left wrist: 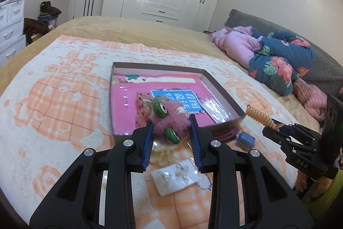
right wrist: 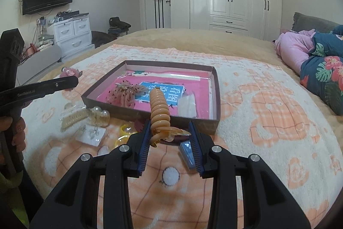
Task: Organize jewelry
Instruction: 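Carry the pom-pom with the left gripper while the right carries the spiral tie into the tray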
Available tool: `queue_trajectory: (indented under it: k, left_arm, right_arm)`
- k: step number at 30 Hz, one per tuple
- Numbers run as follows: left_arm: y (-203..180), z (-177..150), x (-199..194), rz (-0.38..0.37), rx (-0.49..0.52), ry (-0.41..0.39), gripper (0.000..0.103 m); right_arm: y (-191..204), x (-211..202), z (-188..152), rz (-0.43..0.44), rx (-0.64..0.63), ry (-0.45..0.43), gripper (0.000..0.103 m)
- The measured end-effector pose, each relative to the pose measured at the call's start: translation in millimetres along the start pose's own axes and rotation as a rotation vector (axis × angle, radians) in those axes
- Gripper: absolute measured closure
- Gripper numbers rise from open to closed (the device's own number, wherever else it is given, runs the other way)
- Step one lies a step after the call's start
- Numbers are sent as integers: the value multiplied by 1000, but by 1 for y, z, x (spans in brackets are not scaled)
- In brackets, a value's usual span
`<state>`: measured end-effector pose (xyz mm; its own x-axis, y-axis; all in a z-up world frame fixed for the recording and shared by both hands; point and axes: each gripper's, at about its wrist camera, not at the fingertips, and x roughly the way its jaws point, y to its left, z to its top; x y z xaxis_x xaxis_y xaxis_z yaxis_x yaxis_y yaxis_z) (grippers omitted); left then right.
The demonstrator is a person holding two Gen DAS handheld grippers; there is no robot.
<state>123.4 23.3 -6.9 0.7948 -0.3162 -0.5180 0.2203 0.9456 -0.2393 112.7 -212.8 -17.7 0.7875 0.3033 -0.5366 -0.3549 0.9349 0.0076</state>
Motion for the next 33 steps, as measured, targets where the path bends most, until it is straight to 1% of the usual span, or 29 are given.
queue_trajectory:
  k: [4,11,18,23,30,33]
  left_arm:
    - [8,8,7,17,-13,-9,80]
    - [15,23,18,26,-26,-32,80]
    - [21,35,34,30,-42,-26,80]
    - [25,39,47,51,-44,-31,80]
    - [33,36,67,60,-53,9,80]
    - [35,33,75,62,-46,45,80]
  right_arm:
    - [3,9,9,3,-6,-6,70]
    - [6,25,25,-3,-14,-14,70]
    - [0,40,40,-33,-5,-23,70]
    - [-5,53,47,-57,-1,-16,70]
    - [-13,75,47,-85,7,19,70]
    - [-15,84,46,-94,13,37,70]
